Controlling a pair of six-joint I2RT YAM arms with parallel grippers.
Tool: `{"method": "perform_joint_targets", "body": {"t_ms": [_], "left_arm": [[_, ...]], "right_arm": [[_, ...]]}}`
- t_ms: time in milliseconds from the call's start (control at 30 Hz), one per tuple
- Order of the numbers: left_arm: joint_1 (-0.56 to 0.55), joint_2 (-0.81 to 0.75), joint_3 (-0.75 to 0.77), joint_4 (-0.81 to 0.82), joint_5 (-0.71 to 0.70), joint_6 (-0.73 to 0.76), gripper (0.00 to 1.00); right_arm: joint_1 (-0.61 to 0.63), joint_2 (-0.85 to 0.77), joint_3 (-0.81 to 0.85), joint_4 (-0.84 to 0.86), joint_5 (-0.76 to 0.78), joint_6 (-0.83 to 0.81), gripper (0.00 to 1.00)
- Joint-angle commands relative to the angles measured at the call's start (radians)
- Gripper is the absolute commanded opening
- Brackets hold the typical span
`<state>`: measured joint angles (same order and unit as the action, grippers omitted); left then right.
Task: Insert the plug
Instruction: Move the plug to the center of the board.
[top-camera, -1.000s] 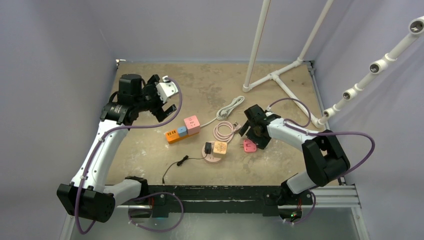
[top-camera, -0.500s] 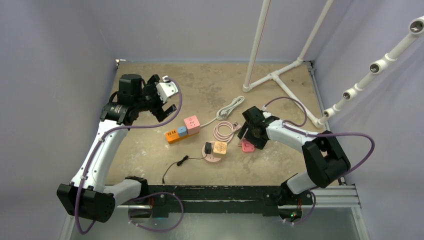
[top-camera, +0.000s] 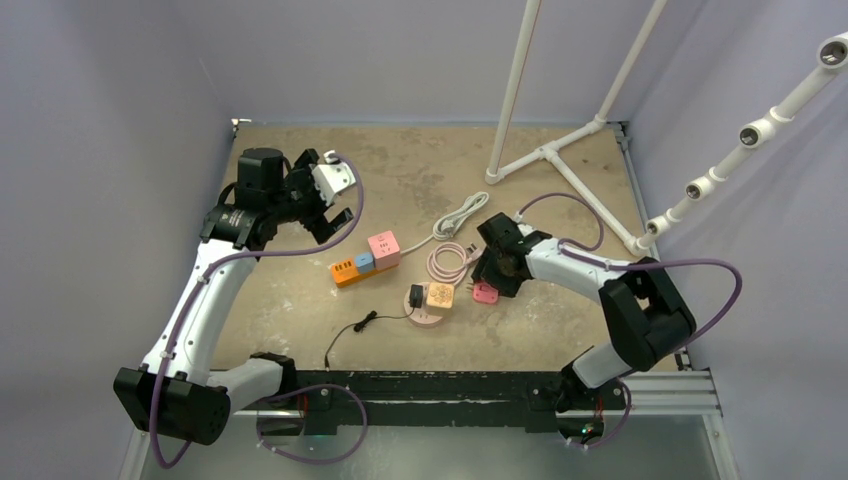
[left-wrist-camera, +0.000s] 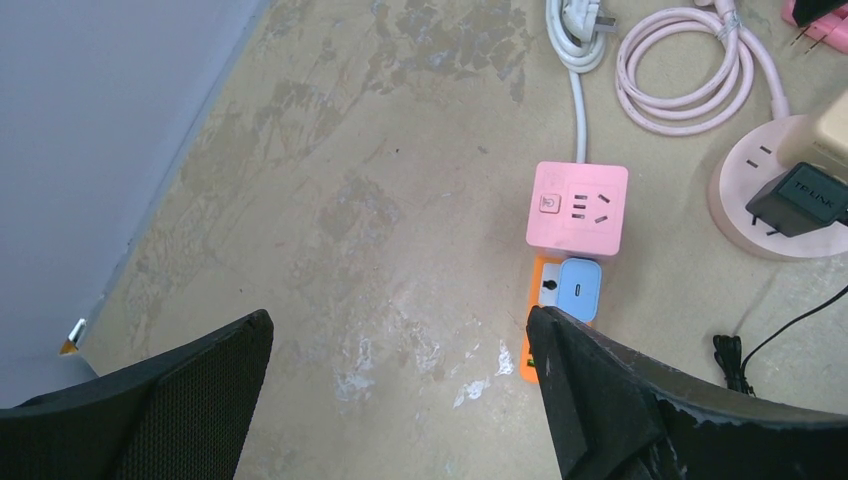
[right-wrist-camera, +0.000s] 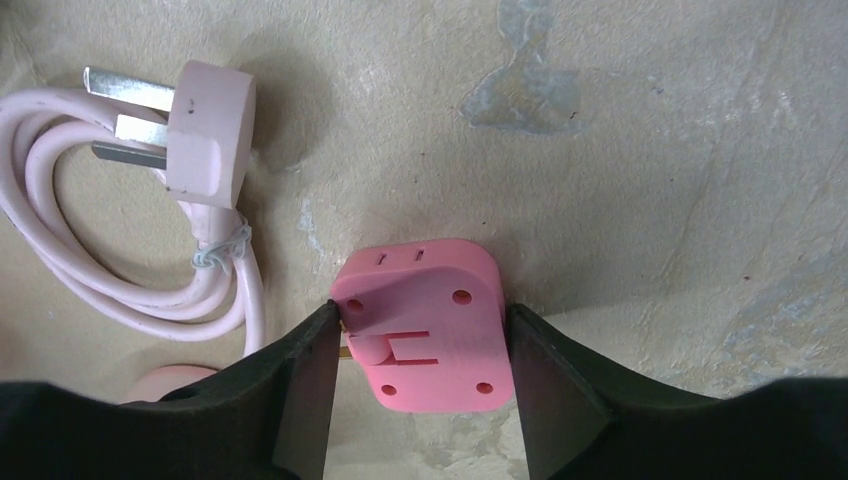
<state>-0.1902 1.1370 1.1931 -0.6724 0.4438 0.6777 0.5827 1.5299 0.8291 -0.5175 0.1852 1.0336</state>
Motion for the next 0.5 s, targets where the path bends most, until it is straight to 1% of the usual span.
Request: {"method": "perform_joint_targets", "body": {"t_ms": [0,100,200,333,467], "left_arm": [[0.008,-0.006,0.022,0.017,0.030,-0.024,0.99],[0.008,-0.007,0.042,-0.005,0.073,-0.014,0.99],[0.008,-0.014,0.068,-0.026,0.131,-0.002,0.99],[0.008,-0.020,0.094,-0.041,0.268,-0.001,0.99],[0.008,-0.030,0.105,-0.043,0.398,0.016,0.99]], "right_arm": [[0.011,0.056,-0.013,-0.027,-0.030,0.019,0.53],[0.011,0.027,0.023,-0.049,0.012,0.013,0.49],[0.021,-0.051,0.074,-0.070,0.074,0.001,0.48],[0.035,-0.187,0.133,-0.084,0.125,-0.022,0.48],[0.045,-0.304,0.193,-0.088,0.139,-0.081,0.49]]}}
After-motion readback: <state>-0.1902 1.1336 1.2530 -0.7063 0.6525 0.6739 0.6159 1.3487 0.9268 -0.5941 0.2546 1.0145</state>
